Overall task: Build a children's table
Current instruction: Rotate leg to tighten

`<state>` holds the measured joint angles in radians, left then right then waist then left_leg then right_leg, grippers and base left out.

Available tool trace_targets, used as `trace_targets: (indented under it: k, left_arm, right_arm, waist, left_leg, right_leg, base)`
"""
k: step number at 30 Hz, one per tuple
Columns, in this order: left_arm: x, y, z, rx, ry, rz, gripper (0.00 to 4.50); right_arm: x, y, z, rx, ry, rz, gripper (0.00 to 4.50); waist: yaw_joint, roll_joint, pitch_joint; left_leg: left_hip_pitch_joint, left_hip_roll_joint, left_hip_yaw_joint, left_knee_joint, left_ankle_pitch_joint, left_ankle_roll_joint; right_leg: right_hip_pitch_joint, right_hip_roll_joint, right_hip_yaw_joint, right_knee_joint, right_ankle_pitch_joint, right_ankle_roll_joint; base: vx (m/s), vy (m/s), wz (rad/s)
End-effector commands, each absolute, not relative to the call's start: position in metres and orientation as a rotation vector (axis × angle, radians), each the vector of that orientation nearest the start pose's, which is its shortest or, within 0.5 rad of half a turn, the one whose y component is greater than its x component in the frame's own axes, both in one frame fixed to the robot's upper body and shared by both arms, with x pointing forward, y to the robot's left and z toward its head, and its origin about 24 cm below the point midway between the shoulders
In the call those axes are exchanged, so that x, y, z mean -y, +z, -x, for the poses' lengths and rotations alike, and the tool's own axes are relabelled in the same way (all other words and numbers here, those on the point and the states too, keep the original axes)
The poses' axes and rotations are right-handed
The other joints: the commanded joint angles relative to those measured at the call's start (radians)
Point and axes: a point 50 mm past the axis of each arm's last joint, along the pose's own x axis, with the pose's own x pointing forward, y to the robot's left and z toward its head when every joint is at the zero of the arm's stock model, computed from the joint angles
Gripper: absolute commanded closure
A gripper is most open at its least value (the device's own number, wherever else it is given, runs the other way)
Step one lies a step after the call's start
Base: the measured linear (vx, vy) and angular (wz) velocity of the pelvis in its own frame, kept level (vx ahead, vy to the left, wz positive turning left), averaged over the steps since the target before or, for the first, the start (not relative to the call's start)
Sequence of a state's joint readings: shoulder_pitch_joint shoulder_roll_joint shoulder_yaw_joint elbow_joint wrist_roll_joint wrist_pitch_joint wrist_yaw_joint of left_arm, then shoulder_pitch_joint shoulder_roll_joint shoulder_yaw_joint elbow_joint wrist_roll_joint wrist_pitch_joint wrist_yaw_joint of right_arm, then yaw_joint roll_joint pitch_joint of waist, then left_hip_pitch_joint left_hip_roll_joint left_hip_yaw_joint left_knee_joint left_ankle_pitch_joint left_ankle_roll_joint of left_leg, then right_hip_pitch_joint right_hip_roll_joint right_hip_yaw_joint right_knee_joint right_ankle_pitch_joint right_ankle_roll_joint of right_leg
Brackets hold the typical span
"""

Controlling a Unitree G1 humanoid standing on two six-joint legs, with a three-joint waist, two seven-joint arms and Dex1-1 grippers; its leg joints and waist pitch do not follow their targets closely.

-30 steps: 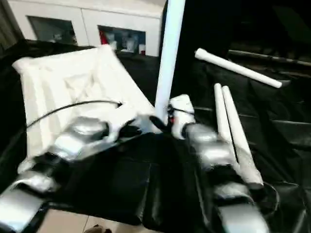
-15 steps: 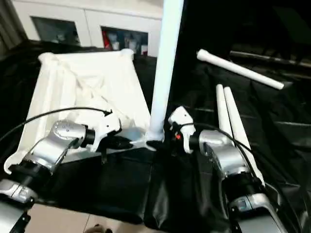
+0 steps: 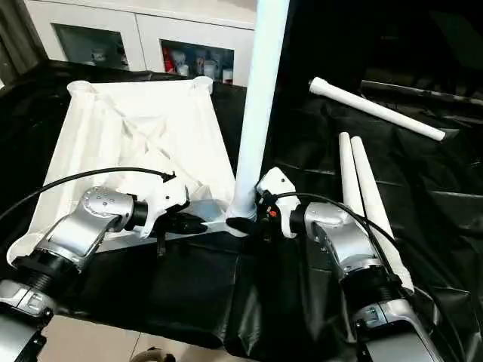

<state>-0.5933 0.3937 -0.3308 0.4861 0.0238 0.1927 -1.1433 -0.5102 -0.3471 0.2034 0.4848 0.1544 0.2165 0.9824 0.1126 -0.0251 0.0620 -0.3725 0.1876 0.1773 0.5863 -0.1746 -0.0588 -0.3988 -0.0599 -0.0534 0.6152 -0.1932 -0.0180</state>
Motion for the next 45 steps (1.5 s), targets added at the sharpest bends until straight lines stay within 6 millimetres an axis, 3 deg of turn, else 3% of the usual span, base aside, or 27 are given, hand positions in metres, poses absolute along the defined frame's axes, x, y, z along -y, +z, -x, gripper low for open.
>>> trace_targets:
  k: [1,7,11,12,13,15,16,17,18,19,20,21,22,24,28,29,30,32,35,39,41,42,43,44,45]
  left_arm:
    - [-0.122,0.06,-0.313,-0.458,-1.327,-0.451,4.5]
    - [-0.123,0.058,-0.311,-0.471,-1.338,-0.445,4.5]
    - [-0.122,0.057,-0.314,-0.48,-1.304,-0.437,4.5]
    - [-0.12,0.054,-0.321,-0.494,-1.231,-0.426,4.5]
    - [-0.118,0.052,-0.325,-0.505,-1.181,-0.42,4.5]
    - [-0.111,0.048,-0.337,-0.517,-1.048,-0.404,4.5]
    - [-0.107,0.047,-0.341,-0.524,-0.991,-0.396,4.5]
    - [-0.103,0.045,-0.346,-0.533,-0.93,-0.389,4.5]
    - [-0.103,0.045,-0.346,-0.533,-0.93,-0.389,4.5]
    - [-0.09,0.042,-0.35,-0.56,-0.862,-0.394,4.5]
    - [-0.076,0.041,-0.351,-0.559,-0.835,-0.407,4.5]
    - [-0.073,0.041,-0.351,-0.558,-0.831,-0.41,4.5]
    - [-0.064,0.041,-0.351,-0.543,-0.828,-0.427,4.5]
    - [-0.054,0.043,-0.351,-0.506,-0.847,-0.444,4.5]
    - [-0.046,0.045,-0.351,-0.482,-0.874,-0.446,4.5]
    - [-0.047,0.045,-0.352,-0.482,-0.87,-0.448,4.5]
    - [-0.048,0.046,-0.353,-0.48,-0.865,-0.448,4.5]
    - [-0.05,0.047,-0.355,-0.471,-0.86,-0.457,4.5]
    - [-0.051,0.05,-0.357,-0.447,-0.863,-0.465,4.5]
    - [-0.051,0.053,-0.359,-0.418,-0.883,-0.458,4.5]
    - [-0.05,0.054,-0.359,-0.404,-0.891,-0.451,4.5]
    - [-0.049,0.055,-0.359,-0.387,-0.895,-0.446,4.5]
    - [-0.048,0.057,-0.359,-0.369,-0.894,-0.44,4.5]
    - [-0.048,0.059,-0.36,-0.361,-0.886,-0.42,4.03]
    - [-0.047,0.061,-0.36,-0.362,-0.893,-0.388,4.03]
  right_arm:
    - [0.136,0.054,-0.317,-0.354,1.107,0.153,1.63]
    - [0.134,0.051,-0.315,-0.356,1.105,0.13,1.72]
    - [0.132,0.044,-0.317,-0.358,1.031,0.093,1.73]
    - [0.131,0.038,-0.322,-0.36,0.93,0.063,1.73]
    - [0.13,0.034,-0.327,-0.365,0.837,0.041,1.73]
    - [0.128,0.026,-0.335,-0.387,0.671,0.029,1.73]
    - [0.127,0.023,-0.338,-0.402,0.602,0.025,1.73]
    - [0.126,0.02,-0.341,-0.42,0.531,0.025,1.73]
    - [0.126,0.02,-0.341,-0.42,0.531,0.025,1.73]
    - [0.122,0.016,-0.346,-0.454,0.416,-0.016,1.73]
    - [0.117,0.015,-0.35,-0.474,0.337,-0.061,1.73]
    - [0.115,0.015,-0.35,-0.478,0.32,-0.074,1.73]
    - [0.112,0.016,-0.352,-0.482,0.29,-0.1,1.73]
    - [0.109,0.017,-0.354,-0.471,0.279,-0.091,1.73]
    - [0.106,0.02,-0.357,-0.439,0.294,-0.044,1.73]
    - [0.105,0.021,-0.357,-0.43,0.306,-0.031,1.73]
    - [0.105,0.022,-0.358,-0.419,0.311,-0.03,1.04]
    - [0.106,0.024,-0.359,-0.401,0.307,-0.044,1.04]
    - [0.109,0.027,-0.361,-0.38,0.3,-0.045,0.61]
    - [0.118,0.04,-0.366,-0.31,0.309,0.026,0.5]
    - [0.122,0.047,-0.366,-0.279,0.33,0.021,0.5]
    - [0.128,0.054,-0.363,-0.244,0.355,0.028,0.5]
    - [0.134,0.058,-0.361,-0.226,0.368,0.041,0.5]
    - [0.14,0.061,-0.357,-0.215,0.373,0.054,0.44]
    - [0.145,0.063,-0.354,-0.202,0.373,0.061,0.44]
  waist:
    - [0.0,-0.001,-0.072]
    - [0.0,-0.001,-0.073]
    - [-0.004,0.0,-0.07]
    - [-0.006,-0.002,-0.069]
    - [-0.008,0.0,-0.063]
    - [-0.014,0.003,-0.061]
    - [-0.022,0.002,-0.057]
    - [-0.025,0.0,-0.06]
    - [-0.026,0.0,-0.061]
    - [-0.024,-0.002,-0.061]
    - [-0.029,0.0,-0.059]
    - [-0.029,-0.001,-0.059]
    - [-0.027,0.0,-0.059]
    - [-0.024,0.001,-0.062]
    - [-0.02,0.004,-0.068]
    - [-0.02,0.002,-0.068]
    - [-0.02,0.002,-0.067]
    - [-0.017,0.006,-0.067]
    - [-0.019,0.008,-0.064]
    - [-0.019,-0.001,-0.063]
    - [-0.017,0.001,-0.062]
    - [-0.011,-0.007,-0.062]
    - [-0.01,-0.007,-0.062]
    - [-0.006,-0.008,-0.062]
    - [-0.001,-0.008,-0.063]
  left_leg:
    - [0.015,0.046,-0.012,-0.064,-0.14,0.032]
    - [0.015,0.046,-0.011,-0.062,-0.132,0.036]
    - [0.015,0.046,-0.012,-0.065,-0.16,0.022]
    - [0.016,0.046,-0.011,-0.065,-0.169,0.019]
    - [0.02,0.045,-0.012,-0.069,-0.207,0.004]
    - [0.022,0.041,-0.015,-0.072,-0.255,-0.021]
    - [0.028,0.04,-0.016,-0.074,-0.29,-0.042]
    - [0.032,0.042,-0.022,-0.076,-0.315,-0.055]
    - [0.028,0.042,-0.023,-0.076,-0.309,-0.046]
    - [0.026,0.042,-0.023,-0.077,-0.304,-0.041]
    - [0.029,0.039,-0.02,-0.076,-0.308,-0.04]
    - [0.039,0.039,-0.022,-0.075,-0.339,-0.045]
    - [0.039,0.039,-0.023,-0.075,-0.343,-0.041]
    - [0.031,0.042,-0.023,-0.079,-0.324,-0.031]
    - [0.028,0.04,-0.018,-0.076,-0.277,-0.019]
    - [0.026,0.039,-0.018,-0.076,-0.271,-0.014]
    - [0.026,0.038,-0.017,-0.075,-0.271,-0.012]
    - [0.028,0.04,-0.019,-0.077,-0.279,-0.011]
    - [0.031,0.042,-0.019,-0.079,-0.302,-0.015]
    - [0.028,0.043,-0.02,-0.081,-0.306,-0.012]
    - [0.027,0.042,-0.019,-0.08,-0.299,-0.007]
    - [0.023,0.042,-0.018,-0.079,-0.268,0.01]
    - [0.021,0.042,-0.019,-0.08,-0.256,0.014]
    - [0.022,0.043,-0.018,-0.079,-0.242,0.021]
    - [0.022,0.042,-0.017,-0.078,-0.224,0.026]
  right_leg:
    - [0.053,-0.087,0.047,-0.06,-0.087,-0.231]
    - [0.053,-0.086,0.047,-0.059,-0.074,-0.235]
    - [0.052,-0.088,0.047,-0.064,-0.121,-0.231]
    - [0.05,-0.087,0.047,-0.066,-0.136,-0.228]
    - [0.046,-0.088,0.048,-0.075,-0.202,-0.22]
    - [0.043,-0.091,0.047,-0.084,-0.312,-0.196]
    - [0.037,-0.087,0.045,-0.091,-0.377,-0.179]
    - [0.039,-0.09,0.044,-0.093,-0.413,-0.165]
    - [0.042,-0.094,0.045,-0.097,-0.41,-0.158]
    - [0.043,-0.094,0.045,-0.098,-0.404,-0.155]
    - [0.034,-0.088,0.046,-0.098,-0.399,-0.157]
    - [0.031,-0.09,0.044,-0.102,-0.43,-0.154]
    - [0.033,-0.091,0.043,-0.104,-0.435,-0.15]
    - [0.04,-0.091,0.045,-0.103,-0.383,-0.15]
    - [0.044,-0.089,0.047,-0.089,-0.248,-0.18]
    - [0.047,-0.089,0.047,-0.089,-0.243,-0.184]
    - [0.047,-0.089,0.047,-0.09,-0.247,-0.184]
    - [0.048,-0.091,0.046,-0.092,-0.269,-0.183]
    - [0.044,-0.09,0.045,-0.094,-0.285,-0.186]
    - [0.046,-0.092,0.045,-0.097,-0.31,-0.179]
    - [0.045,-0.092,0.045,-0.096,-0.31,-0.177]
    - [0.05,-0.092,0.046,-0.094,-0.297,-0.166]
    - [0.052,-0.09,0.046,-0.094,-0.287,-0.16]
    - [0.051,-0.091,0.047,-0.095,-0.275,-0.153]
    - [0.054,-0.09,0.048,-0.092,-0.256,-0.149]
  base:
    - [0.0,0.0,0.0]
    - [0.0,0.0,0.0]
    - [0.0,0.0,0.0]
    - [0.0,0.0,0.0]
    - [0.0,0.0,0.0]
    - [0.0,0.0,0.0]
    - [0.0,0.0,0.0]
    - [-0.05,0.008,-0.02]
    - [0.0,0.0,0.0]
    - [0.0,0.0,0.0]
    - [0.0,0.0,0.0]
    - [0.0,0.0,0.0]
    - [0.0,0.0,0.0]
    - [0.0,0.0,0.0]
    - [0.0,0.0,0.0]
    - [0.0,0.0,0.0]
    - [0.0,0.0,0.0]
    - [0.0,0.0,0.0]
    - [0.0,0.0,0.0]
    - [0.0,0.0,0.0]
    - [0.0,0.0,0.0]
    - [0.0,0.0,0.0]
    - [0.0,0.0,0.0]
    - [0.0,0.0,0.0]
    - [0.0,0.0,0.0]
